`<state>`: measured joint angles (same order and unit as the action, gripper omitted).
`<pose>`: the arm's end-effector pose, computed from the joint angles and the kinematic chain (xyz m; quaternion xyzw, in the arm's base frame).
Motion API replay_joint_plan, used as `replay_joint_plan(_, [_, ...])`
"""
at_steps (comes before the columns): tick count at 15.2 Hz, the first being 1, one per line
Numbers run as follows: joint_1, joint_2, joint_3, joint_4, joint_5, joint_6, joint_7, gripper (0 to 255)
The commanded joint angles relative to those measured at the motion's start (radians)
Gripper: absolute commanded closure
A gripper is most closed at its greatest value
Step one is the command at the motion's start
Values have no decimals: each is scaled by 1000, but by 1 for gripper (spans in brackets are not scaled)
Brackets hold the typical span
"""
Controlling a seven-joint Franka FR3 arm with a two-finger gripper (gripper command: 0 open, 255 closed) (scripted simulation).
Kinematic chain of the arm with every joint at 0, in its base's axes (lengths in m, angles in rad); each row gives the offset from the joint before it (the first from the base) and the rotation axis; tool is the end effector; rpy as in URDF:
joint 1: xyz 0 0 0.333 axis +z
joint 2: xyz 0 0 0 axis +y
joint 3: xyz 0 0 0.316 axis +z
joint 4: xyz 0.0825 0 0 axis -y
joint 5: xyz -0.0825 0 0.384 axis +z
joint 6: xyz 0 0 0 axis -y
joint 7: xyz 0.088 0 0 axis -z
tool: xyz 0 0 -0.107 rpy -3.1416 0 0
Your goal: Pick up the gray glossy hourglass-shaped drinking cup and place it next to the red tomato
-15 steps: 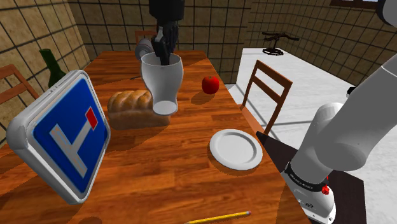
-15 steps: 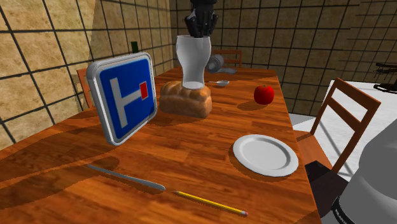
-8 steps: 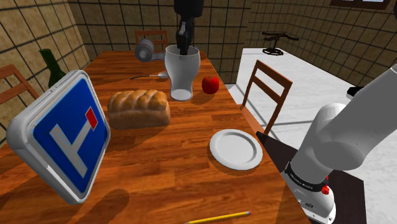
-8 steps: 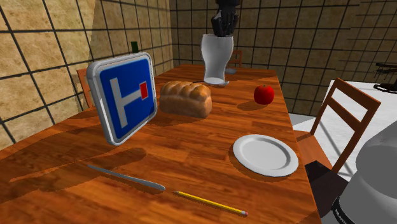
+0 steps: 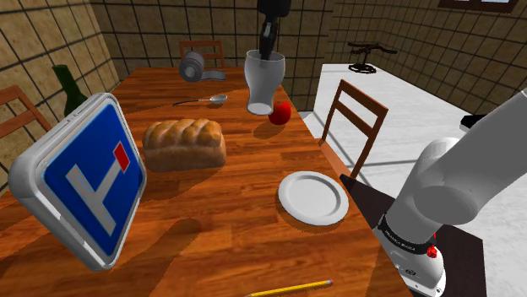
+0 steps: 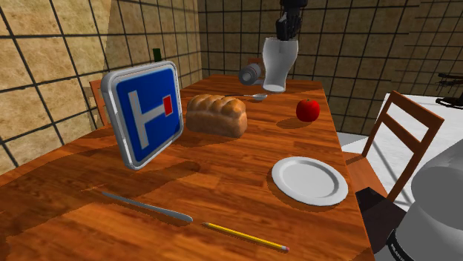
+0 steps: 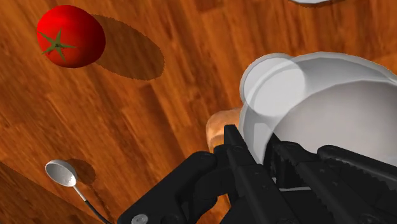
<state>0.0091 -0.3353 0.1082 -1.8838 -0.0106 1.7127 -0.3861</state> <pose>0.4569 0.0617 0.6574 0.9653 0.2470 0.0772 0.0339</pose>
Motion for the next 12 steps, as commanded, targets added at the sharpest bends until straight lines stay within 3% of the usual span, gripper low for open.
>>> replay_joint_plan(1, [-17,1,-37,1,-3,1,-54,255])
replay_joint_plan(6, [-60,34,-125,32,-11,6,-183,255])
replay_joint_plan(12, [-60,16,-126,-68,-11,87,-181,255])
